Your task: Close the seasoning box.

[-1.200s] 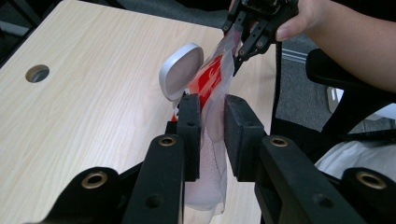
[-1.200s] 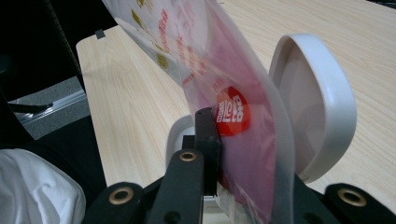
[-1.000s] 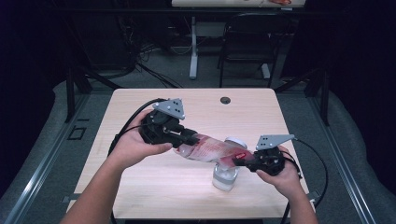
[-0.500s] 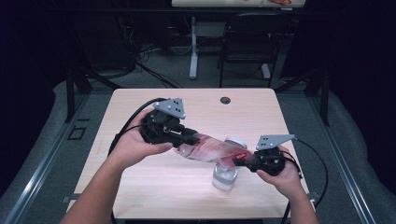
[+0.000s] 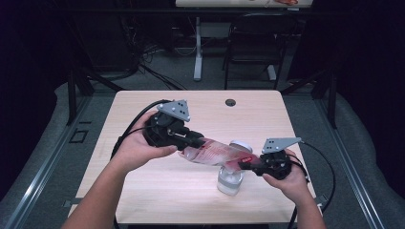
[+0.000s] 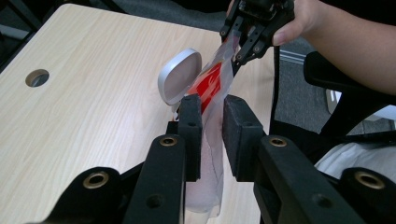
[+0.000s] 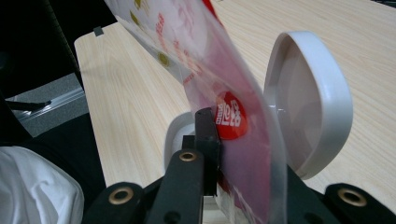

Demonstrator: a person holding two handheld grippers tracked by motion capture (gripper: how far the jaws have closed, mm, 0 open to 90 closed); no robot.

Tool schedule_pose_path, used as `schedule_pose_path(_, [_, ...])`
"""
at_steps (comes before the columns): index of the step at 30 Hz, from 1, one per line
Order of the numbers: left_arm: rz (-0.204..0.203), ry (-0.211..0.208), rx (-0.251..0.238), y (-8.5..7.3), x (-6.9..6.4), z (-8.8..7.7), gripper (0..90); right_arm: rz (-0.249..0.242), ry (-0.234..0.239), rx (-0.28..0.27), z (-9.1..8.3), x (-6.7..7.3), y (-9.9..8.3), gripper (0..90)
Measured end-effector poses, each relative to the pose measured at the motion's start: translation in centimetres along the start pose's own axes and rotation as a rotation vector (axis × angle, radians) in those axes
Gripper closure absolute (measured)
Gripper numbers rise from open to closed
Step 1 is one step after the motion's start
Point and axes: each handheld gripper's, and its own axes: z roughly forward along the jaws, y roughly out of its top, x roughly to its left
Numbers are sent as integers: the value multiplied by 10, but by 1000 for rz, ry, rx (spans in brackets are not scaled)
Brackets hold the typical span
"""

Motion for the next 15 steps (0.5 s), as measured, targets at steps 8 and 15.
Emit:
schedule_pose_path(8, [1, 2, -3, 0, 0, 1, 804, 5, 5, -3, 0, 0, 0, 877])
schedule_pose_path(15, [11, 14, 4, 1, -1, 1, 832, 5, 5, -4, 0, 0, 0, 878])
